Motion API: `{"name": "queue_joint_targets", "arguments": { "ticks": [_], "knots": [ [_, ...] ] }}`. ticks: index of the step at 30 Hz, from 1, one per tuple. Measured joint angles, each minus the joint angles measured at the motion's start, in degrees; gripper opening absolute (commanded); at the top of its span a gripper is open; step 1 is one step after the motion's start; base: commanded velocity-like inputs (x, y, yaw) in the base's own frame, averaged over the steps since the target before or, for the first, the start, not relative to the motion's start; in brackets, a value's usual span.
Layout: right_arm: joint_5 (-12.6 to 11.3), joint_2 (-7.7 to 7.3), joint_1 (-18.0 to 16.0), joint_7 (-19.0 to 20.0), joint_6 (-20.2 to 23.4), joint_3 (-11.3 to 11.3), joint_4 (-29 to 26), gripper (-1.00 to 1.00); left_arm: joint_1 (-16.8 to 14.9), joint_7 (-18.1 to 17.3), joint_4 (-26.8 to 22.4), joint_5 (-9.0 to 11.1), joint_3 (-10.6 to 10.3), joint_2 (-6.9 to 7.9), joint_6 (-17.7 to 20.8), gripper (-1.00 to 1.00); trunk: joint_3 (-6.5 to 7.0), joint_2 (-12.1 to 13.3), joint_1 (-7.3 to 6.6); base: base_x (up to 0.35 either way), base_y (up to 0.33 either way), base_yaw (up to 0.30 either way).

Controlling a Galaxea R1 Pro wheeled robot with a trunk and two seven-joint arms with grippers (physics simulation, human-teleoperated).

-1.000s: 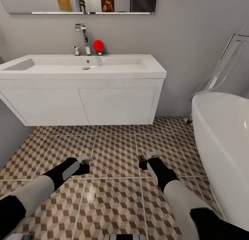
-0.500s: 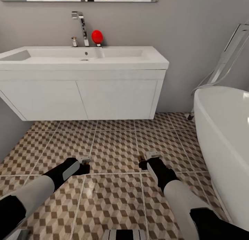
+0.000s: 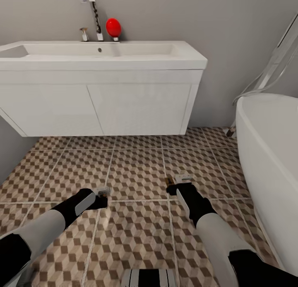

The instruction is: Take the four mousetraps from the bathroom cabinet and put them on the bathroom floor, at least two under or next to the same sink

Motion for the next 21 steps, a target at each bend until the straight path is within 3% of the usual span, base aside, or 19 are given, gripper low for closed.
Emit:
{"name": "queue_joint_targets", "arguments": {
  "ticks": [11, 14, 18, 19, 20, 21],
  "knots": [
    [0.07, 0.01, 0.02, -0.03, 0.23, 0.55, -1.77, -1.0, 0.01, -0.01, -0.21, 0.0, 0.4, 0.02, 0.12, -1.0, -3.44, -0.15, 0.28, 0.0, 0.0, 0.0],
    [0.07, 0.01, 0.04, -0.04, 0.22, 0.56, -1.81, -1.0, 0.0, 0.09, -2.63, -0.03, 0.55, 0.47, 0.34, -1.0, -4.38, -0.19, 0.36, 0.0, 0.0, 0.0],
    [0.08, 0.01, 0.0, -0.03, 0.23, 0.57, -1.83, -1.0, 0.01, 0.34, -14.31, -0.03, 0.59, 3.93, 3.0, -1.0, -5.62, -0.24, 0.46, 0.0, 0.0, 0.0],
    [0.07, 0.01, 0.03, -0.04, 0.22, 0.57, -1.84, -1.0, 0.0, 0.41, -18.27, -0.04, 0.6, 5.19, 4.92, -1.0, -5.94, -0.26, 0.48, 0.0, 0.0, 0.0],
    [0.07, 0.01, 0.01, -0.04, 0.22, 0.57, -1.84, -1.0, -0.01, 0.47, -24.81, 0.02, 0.87, 7.36, 8.89, -1.0, -6.25, -0.27, 0.5, 0.0, 0.0, 0.0],
    [0.08, 0.01, 0.02, -0.03, 0.23, 0.57, -1.84, -1.0, 0.01, 0.5, -27.51, -0.08, 1.6, 8.23, 10.44, -1.0, -6.56, -0.28, 0.54, 0.0, 0.0, 0.0]
  ]
}}
